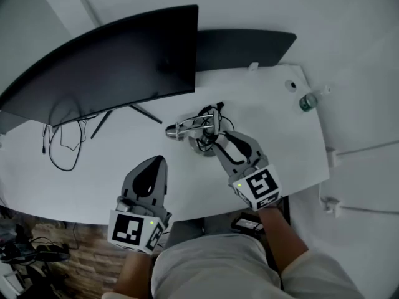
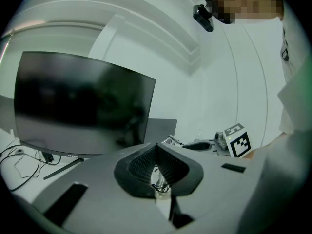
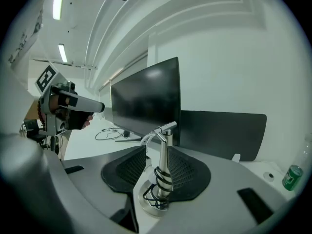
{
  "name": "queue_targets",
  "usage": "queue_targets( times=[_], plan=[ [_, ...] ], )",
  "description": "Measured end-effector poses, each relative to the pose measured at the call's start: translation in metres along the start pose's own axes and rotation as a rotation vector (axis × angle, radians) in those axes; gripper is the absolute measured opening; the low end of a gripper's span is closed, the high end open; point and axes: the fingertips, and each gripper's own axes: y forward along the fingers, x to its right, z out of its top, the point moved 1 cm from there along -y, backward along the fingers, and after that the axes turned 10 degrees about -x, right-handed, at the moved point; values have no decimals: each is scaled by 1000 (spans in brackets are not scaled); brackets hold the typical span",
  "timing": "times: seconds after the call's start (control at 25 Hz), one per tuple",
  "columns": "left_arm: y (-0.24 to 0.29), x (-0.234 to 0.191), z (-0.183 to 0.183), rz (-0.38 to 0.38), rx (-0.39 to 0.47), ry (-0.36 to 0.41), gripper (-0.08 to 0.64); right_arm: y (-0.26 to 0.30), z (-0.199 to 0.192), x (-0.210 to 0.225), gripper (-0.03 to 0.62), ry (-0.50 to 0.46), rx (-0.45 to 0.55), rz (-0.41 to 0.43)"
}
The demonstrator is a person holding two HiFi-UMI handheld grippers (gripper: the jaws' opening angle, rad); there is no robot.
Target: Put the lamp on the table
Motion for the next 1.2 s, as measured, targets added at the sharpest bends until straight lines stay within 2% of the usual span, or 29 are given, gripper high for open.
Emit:
queue_targets(
  times=[0.2, 0.52, 0.72, 0.96, 1.2],
  plan=[
    [-4, 6, 6, -15, 12, 9, 2, -18, 5, -1, 136, 4, -10, -13],
    [-10, 13, 9, -30, 16, 11, 2, -46, 38, -8, 90, -9, 41, -35],
    [-15, 18, 13, -42, 31, 20, 2, -59, 52, -19, 58, -29, 45, -15],
    [-22, 17, 24, -38, 59, 19, 2, -67, 65, -30, 43, -17, 4, 18],
    [-19, 24, 27, -60, 56, 34, 2, -76, 78, -31, 35, 3, 40, 34]
  ],
)
